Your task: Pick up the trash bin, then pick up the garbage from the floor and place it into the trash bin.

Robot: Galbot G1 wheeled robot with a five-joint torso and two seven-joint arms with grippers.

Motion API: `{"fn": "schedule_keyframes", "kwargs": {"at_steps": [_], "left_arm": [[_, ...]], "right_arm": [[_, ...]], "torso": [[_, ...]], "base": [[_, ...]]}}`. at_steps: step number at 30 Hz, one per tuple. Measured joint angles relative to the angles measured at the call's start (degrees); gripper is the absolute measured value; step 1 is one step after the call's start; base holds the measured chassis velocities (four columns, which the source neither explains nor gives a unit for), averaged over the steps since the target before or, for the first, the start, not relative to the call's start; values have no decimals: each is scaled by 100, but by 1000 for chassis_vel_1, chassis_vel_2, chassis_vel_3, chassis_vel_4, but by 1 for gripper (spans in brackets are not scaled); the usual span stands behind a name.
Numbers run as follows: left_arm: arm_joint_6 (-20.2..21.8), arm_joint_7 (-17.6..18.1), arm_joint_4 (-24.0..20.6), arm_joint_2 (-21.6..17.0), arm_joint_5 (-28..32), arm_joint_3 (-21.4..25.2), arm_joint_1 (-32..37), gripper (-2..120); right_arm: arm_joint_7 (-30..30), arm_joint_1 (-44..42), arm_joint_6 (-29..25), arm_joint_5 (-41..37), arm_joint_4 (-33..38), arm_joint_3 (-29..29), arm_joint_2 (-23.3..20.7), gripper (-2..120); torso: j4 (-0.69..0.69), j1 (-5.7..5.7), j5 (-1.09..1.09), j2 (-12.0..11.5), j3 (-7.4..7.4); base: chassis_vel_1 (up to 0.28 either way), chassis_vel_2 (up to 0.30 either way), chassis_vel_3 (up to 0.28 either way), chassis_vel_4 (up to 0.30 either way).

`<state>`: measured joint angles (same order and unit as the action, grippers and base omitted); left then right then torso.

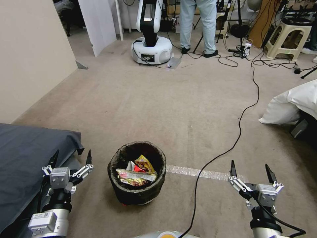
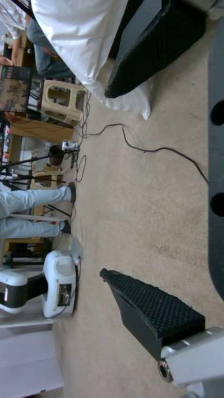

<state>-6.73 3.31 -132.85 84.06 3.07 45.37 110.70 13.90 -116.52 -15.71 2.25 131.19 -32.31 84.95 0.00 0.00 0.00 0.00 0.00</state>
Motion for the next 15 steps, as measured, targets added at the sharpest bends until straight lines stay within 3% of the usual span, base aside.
{"fn": "schedule_keyframes", "kwargs": {"at_steps": [15], "left_arm": [[7,0,0,-1,6,0,-3,100]], "right_arm": [[-2,3,7,-6,0,0,0,100]], "torso": [[0,0,0,0,0]], "base": [[0,0,0,0]]}}
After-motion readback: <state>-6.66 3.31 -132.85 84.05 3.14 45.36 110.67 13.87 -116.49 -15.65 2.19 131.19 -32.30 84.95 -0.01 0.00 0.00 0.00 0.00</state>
